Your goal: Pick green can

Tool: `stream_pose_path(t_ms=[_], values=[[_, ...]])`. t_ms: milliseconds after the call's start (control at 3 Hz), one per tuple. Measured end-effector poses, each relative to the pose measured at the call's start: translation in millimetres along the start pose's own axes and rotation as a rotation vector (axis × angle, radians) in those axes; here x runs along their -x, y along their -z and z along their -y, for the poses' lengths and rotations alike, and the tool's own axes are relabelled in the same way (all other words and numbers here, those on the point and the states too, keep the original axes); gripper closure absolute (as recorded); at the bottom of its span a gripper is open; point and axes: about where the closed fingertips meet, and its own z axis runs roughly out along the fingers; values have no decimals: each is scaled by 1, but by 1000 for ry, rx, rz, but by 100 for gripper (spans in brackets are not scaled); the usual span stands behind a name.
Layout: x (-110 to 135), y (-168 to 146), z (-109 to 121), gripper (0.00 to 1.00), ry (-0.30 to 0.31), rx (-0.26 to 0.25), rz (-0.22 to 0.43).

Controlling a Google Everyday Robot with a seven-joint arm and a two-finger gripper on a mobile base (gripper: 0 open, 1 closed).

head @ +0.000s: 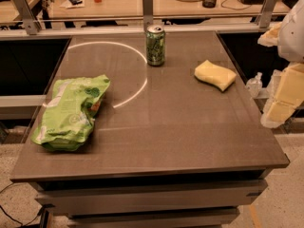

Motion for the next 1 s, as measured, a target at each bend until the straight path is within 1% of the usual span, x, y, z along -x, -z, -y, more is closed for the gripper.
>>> stream_pose_path(t_ms=[333, 667, 1000], values=[[0, 0, 0, 0, 0, 0, 0], [0, -1, 9, 0, -42, -32, 40], [-5, -3, 33, 0, -180, -88, 121]])
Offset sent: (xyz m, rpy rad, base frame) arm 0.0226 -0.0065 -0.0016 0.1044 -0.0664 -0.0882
